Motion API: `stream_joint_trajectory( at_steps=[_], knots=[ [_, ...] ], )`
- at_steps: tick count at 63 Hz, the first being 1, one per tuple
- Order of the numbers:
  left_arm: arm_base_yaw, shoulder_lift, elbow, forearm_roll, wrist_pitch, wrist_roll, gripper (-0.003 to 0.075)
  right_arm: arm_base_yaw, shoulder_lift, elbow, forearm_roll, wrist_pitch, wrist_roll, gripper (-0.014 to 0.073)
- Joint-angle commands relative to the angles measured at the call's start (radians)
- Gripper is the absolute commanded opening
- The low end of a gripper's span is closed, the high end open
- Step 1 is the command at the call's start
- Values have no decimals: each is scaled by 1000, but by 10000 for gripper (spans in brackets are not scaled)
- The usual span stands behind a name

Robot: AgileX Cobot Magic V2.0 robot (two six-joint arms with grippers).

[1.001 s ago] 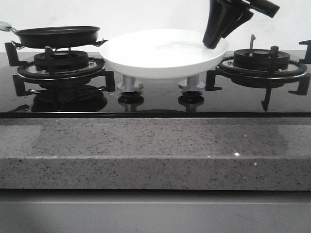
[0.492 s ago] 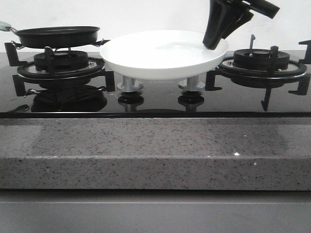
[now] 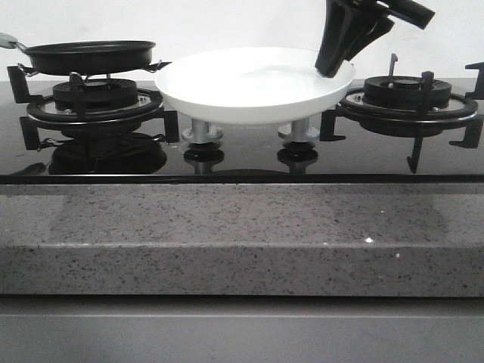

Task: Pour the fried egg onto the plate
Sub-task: 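Grasp the green pan handle with the left gripper and lift the pan, then tilt the pan over the raised plate with the left gripper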

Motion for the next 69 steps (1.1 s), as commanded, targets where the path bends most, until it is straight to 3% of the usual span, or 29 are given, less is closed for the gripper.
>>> stream_joint_trajectory(
  at_steps=[1, 18, 34, 46, 60, 69],
  knots=[
    [-18, 27, -91, -70, 34, 11, 470, -4, -52, -24, 36, -23, -12, -108],
    [-95, 200, -255, -67, 26, 11, 470, -4, -52, -24, 36, -23, -12, -108],
    [-136, 259, -304, -88, -7, 11, 459, -4, -52, -24, 36, -24, -12, -108],
    [-129, 259, -325, -89, -5, 11, 295, -4, -52, -24, 36, -25, -12, -108],
    [-122, 259, -325, -90, 26, 11, -15, -4, -52, -24, 36, -25, -12, -108],
    [-122, 259, -354, -138, 74, 11, -20, -4, -52, -24, 36, -25, -12, -108]
  ],
)
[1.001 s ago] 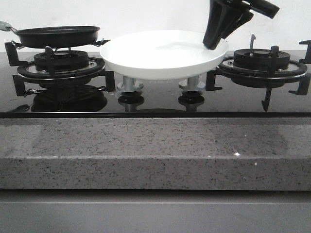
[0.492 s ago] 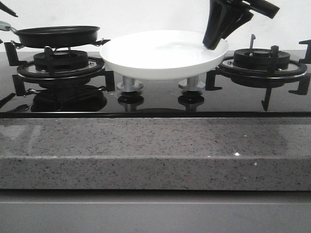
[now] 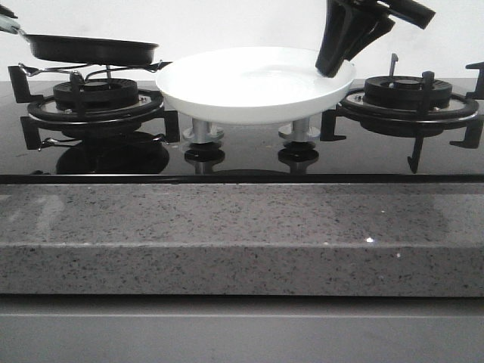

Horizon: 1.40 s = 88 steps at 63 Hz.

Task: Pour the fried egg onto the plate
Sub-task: 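Tilt the pan over the raised plate with the left gripper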

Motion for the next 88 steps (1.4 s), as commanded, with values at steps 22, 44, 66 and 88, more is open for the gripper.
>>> stream_joint_trajectory(
  at_steps=[22, 44, 66, 88],
  knots=[
    [-14, -145, -254, -80, 110, 21, -20, -4, -52, -24, 36, -26, -12, -108],
    [-179, -297, -268, 102, 112, 71, -20, -4, -52, -24, 36, -26, -12, -108],
    [-509, -355, -310, 496, -68, 61, -20, -4, -52, -24, 36, -26, -12, -108],
    [-888, -355, -454, 1292, -102, -132, -20, -4, -52, -24, 36, -26, -12, -108]
  ],
)
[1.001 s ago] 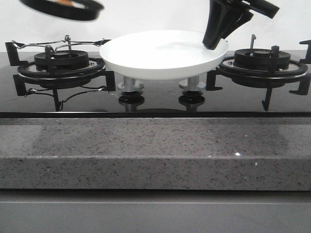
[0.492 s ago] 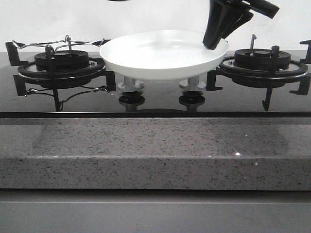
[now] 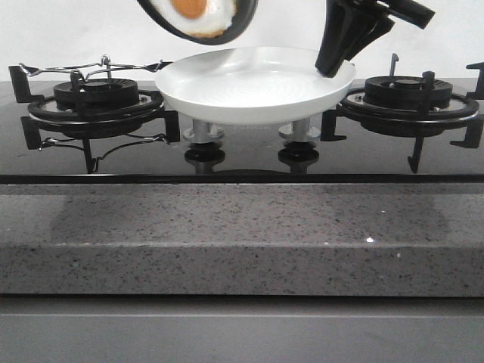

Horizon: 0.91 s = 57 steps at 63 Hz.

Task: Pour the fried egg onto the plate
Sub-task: 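Tilt the pan over the raised plate with the left gripper, then carry the empty pan back to its burner with the left gripper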

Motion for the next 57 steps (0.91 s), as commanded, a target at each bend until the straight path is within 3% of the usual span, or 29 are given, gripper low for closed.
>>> stream_joint_trajectory(
  at_steps=[1, 20, 37, 47, 57],
  knots=[
    [-85, -57, -57, 164, -95, -69, -20, -4, -52, -24, 36, -26, -9, -108],
    [-235, -57, -58, 459, -51, -189, -20, -4, -52, -24, 36, -26, -9, -108],
    [-192, -62, -58, 434, -15, -301, -20, -4, -52, -24, 36, -26, -9, -108],
    [-2, -78, -58, 128, -29, -298, -20, -4, -52, -24, 36, -26, -9, -108],
    [306, -74, -29, -458, -15, -123, -20, -4, -52, -24, 36, -26, -9, -108]
  ],
)
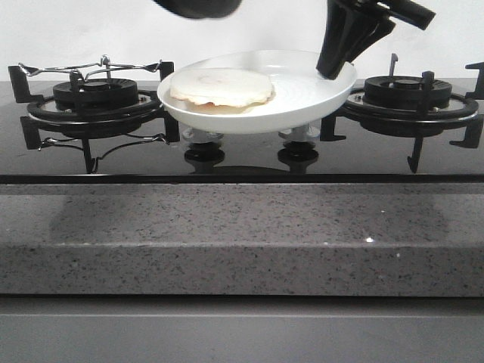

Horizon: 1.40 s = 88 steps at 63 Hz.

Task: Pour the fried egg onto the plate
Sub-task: 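Carry the empty pan back to its burner with the left gripper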

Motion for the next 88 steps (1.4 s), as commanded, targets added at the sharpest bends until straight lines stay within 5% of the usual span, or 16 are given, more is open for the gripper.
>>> stream_joint_trajectory(
  at_steps=[1, 19, 36, 88],
  knots=[
    [162, -52, 1, -361, -72, 93, -20, -4, -52, -24, 40, -30, -4, -108],
    [570, -41, 212, -870, -1, 260, -20, -4, -52, -24, 40, -30, -4, -108],
    [721, 98, 341, -1263, 166, 369, -20, -4, -52, -24, 40, -30, -4, -108],
    [710, 370, 341, -1258, 136, 384, -20, -4, -52, -24, 40, -30, -4, -108]
  ],
)
